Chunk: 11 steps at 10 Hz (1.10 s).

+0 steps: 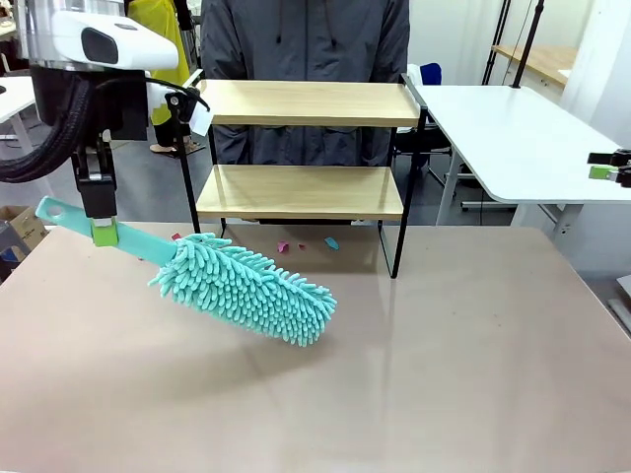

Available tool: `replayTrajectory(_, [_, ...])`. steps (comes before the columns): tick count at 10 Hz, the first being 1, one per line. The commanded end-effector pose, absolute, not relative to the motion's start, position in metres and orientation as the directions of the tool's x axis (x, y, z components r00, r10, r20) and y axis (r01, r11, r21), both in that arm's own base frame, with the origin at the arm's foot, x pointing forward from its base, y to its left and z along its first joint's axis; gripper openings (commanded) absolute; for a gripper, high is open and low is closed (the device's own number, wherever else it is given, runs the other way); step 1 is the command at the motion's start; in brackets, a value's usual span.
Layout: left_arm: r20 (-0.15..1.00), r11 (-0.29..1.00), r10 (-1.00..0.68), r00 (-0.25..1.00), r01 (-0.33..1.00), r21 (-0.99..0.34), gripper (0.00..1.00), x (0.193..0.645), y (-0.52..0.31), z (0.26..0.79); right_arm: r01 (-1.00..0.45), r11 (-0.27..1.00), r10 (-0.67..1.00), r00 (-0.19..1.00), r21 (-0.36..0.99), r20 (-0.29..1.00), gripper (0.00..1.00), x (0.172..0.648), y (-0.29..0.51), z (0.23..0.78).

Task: Clean the shelf.
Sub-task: Clean the specific section of the Shelf indicated by the human with the Duster.

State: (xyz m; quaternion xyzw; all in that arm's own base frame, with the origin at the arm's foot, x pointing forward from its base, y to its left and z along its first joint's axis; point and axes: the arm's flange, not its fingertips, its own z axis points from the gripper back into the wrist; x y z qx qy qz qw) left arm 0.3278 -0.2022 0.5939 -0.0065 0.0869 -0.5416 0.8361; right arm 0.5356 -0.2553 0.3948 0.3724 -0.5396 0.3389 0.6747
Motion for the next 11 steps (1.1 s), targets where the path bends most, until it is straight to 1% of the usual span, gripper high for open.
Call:
replayTrajectory(1, [-0.131, 0.411, -0.908, 0.398, 0.906, -0.1, 0.13, 0.3272, -0.2017, 0.5962, -0.859, 0.494, 0.059, 0.19, 0.137, 0.98, 1.0, 0.5359, -0.2544, 0.3972])
replayTrajectory(11, [-0.131, 0.411, -0.908, 0.398, 0.906, -0.1, 0.13, 0.3272, -0.2017, 0.5962, -0.859, 0.494, 0.059, 0.19, 0.137, 0.98, 1.0, 0.5359, -0.2544, 0.3972])
